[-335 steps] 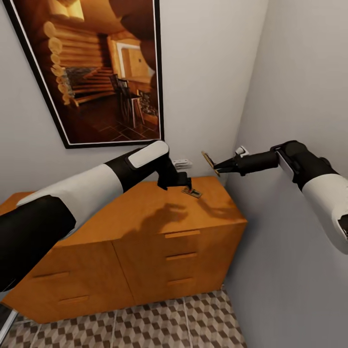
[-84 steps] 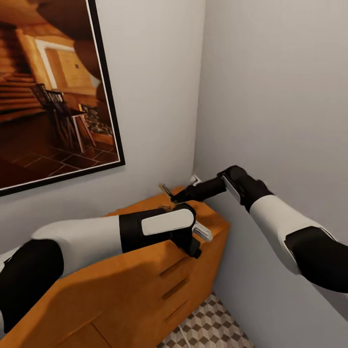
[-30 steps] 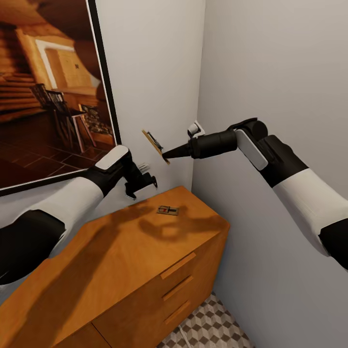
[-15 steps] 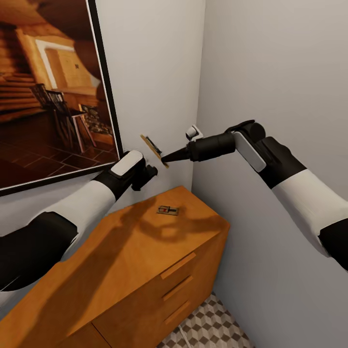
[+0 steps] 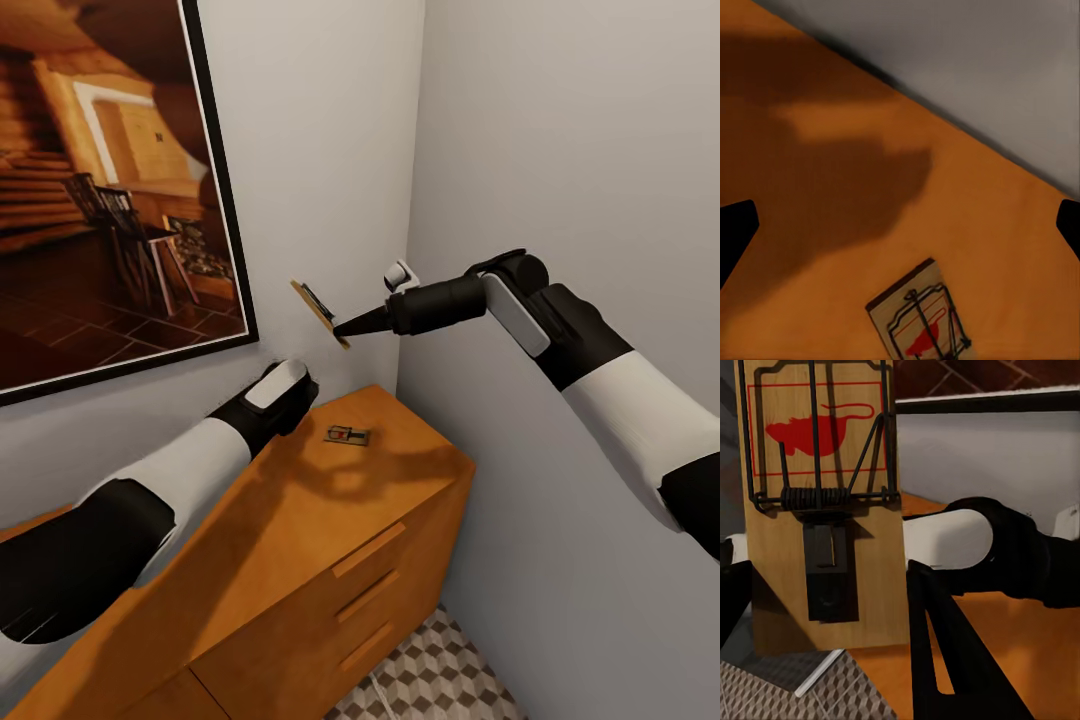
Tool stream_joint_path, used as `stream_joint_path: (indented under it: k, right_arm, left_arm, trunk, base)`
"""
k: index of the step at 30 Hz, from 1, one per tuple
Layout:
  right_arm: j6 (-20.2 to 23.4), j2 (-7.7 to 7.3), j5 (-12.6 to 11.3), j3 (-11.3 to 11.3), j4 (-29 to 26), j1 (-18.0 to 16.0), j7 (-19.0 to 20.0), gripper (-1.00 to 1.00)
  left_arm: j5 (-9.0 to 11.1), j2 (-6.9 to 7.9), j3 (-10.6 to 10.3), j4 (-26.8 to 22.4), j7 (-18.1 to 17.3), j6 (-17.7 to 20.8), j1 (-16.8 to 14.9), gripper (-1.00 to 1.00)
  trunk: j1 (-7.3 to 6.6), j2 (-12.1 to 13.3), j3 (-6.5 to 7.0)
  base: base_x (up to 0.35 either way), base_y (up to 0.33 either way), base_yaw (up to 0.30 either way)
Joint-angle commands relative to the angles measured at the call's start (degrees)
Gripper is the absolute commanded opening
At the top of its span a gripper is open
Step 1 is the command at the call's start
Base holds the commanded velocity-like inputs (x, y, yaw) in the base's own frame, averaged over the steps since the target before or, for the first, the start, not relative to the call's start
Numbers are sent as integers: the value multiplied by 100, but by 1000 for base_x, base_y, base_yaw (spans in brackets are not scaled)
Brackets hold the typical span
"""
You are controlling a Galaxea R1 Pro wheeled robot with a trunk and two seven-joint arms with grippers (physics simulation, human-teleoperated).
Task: Take the four mousetraps from the cabinet in the bathroom and place them on the bathroom floor. Make sure all four end up on the same floor surface, and ensure that at least two of them are either under or directly next to the same bathroom sink.
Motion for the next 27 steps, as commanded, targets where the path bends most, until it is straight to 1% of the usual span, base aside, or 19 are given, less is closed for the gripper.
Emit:
stream_joint_path:
  k: [1, 2, 5, 8, 9, 10, 12, 13, 15, 16, 17, 19, 21, 24, 25, 27]
  right_arm:
    - [36, -5, -27, 15, 2, -8, 7, -100]
    - [36, -3, -27, 14, 2, -8, 6, -100]
    - [36, 3, -27, 16, 2, -10, 5, -100]
    - [36, 10, -27, 14, 3, -8, 5, -100]
    - [36, 11, -27, 12, 3, -8, 5, -100]
    - [36, 11, -27, 12, 3, -8, 5, -100]
    - [36, 12, -27, 10, 3, -8, 5, -100]
    - [36, 12, -27, 10, 3, -8, 5, -100]
    - [36, 13, -27, 9, 3, -8, 5, -100]
    - [36, 13, -27, 11, 3, -8, 5, -100]
    - [36, 13, -27, 12, 3, -8, 5, -100]
    - [36, 13, -27, 15, 3, -8, 5, -100]
    - [36, 13, -27, 17, 3, -8, 5, -100]
    - [36, 27, -27, 17, 3, -8, 5, -100]
    - [36, 32, -27, 18, 3, -8, 3, -100]
    - [36, 41, -27, 18, 3, -8, -2, -100]
  left_arm:
    - [32, -10, -43, -2, 33, -167, 32, 100]
    - [36, -21, -43, -2, 49, -305, 67, 100]
    - [41, -36, -43, -3, 141, -471, 122, 100]
    - [67, -78, -43, -20, 465, -647, 166, 100]
    - [77, -115, -43, -29, 645, -810, 175, 100]
    - [78, -132, -45, -34, 742, -915, 178, 100]
    - [78, -180, -53, -99, 1128, -1429, 185, 100]
    - [76, -186, -53, -136, 1219, -1555, 186, 100]
    - [72, -198, -56, -300, 1599, -1951, 192, 100]
    - [69, -201, -58, -359, 1792, -2090, 201, 100]
    - [68, -204, -58, -380, 1881, -2155, 209, 100]
    - [63, -211, -64, -437, 2122, -2416, 251, 100]
    - [63, -214, -68, -460, 2236, -2658, 287, 100]
    - [62, -228, -93, -474, 2296, -2811, 319, 100]
    - [59, -235, -123, -484, 2304, -2831, 323, 100]
    - [56, -245, -260, -561, 2308, -2852, 328, 100]
  trunk:
    - [0, -4, -6]
    - [0, -4, -6]
    - [0, -4, -6]
    - [0, -4, -6]
    - [0, -4, -6]
    - [0, -4, -6]
    - [0, -4, -6]
    - [0, -4, -6]
    - [0, -4, -6]
    - [0, -4, -6]
    - [0, -4, -6]
    - [0, -4, -6]
    - [0, -4, -6]
    - [0, -4, -6]
    - [0, -4, -6]
    - [0, -4, -6]
  base:
    - [0, 0, 0]
    - [0, 0, 0]
    - [0, 0, 0]
    - [0, 0, 0]
    - [0, 0, 0]
    - [0, 0, 0]
    - [0, 0, 0]
    - [0, 0, 0]
    - [0, 0, 0]
    - [0, 0, 0]
    - [0, 0, 0]
    - [0, 0, 0]
    - [0, 0, 0]
    - [0, 0, 0]
    - [0, 0, 0]
    - [0, 0, 0]
